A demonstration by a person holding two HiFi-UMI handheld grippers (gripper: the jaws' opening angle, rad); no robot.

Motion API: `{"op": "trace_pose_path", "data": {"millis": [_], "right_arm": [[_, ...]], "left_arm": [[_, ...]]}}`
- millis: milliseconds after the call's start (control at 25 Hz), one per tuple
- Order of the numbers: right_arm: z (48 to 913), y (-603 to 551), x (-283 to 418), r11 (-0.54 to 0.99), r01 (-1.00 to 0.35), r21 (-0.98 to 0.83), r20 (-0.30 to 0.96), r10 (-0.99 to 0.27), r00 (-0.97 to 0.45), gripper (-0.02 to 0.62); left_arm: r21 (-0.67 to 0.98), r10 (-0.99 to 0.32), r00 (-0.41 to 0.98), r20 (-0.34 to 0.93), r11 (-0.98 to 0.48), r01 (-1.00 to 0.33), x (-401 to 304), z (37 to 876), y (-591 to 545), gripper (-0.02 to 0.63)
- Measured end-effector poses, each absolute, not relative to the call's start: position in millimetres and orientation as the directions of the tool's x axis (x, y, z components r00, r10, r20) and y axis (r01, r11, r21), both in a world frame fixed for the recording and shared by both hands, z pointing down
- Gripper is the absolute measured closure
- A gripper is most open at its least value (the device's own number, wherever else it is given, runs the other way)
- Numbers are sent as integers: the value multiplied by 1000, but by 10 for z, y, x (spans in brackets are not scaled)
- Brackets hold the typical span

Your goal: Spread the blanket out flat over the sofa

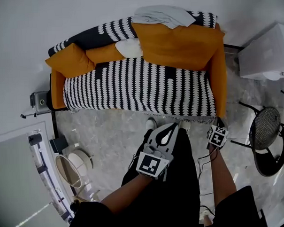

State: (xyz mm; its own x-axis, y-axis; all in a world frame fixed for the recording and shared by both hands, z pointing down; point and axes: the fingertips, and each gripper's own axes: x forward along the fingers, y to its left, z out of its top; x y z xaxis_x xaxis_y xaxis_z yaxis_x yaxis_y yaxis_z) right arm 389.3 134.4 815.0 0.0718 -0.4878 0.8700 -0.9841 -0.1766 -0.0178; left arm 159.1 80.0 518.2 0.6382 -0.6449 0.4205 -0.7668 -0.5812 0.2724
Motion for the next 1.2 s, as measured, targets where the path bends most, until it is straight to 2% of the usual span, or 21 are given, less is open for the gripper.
{"op": "trace_pose_path", "data": {"millis": [160, 240, 320, 760, 1000, 1120, 1200], "right_arm": [[8261, 1447, 3914, -185, -983, -10, 884, -461, 78, 544], [8263, 1430, 3893, -170, -985, -25, 883, -466, 58, 481], [8227, 1367, 3868, -143, -989, -34, 875, -483, 39, 463], [7701, 961, 3473, -14, -998, -69, 808, -587, -48, 463], [6937, 714, 2936, 127, -986, -109, 717, -677, -167, 463], [6424, 537, 2797, 146, -982, -122, 646, -739, -190, 465], [6031, 448, 2711, 142, -980, -140, 594, -780, -198, 493]], "left_arm": [[273, -648, 634, 422, -577, -770, 1638, 5198, 862, 600], [272, -646, 634, 425, -576, -770, 1647, 5216, 897, 600], [267, -641, 637, 428, -584, -767, 1653, 5234, 923, 600], [253, -655, 622, 428, -574, -779, 1534, 5183, 972, 600], [250, -711, 596, 374, -542, -803, 1367, 4921, 827, 600], [232, -720, 599, 350, -553, -800, 1259, 4804, 776, 600], [240, -728, 597, 338, -547, -802, 1154, 4738, 740, 600]]}}
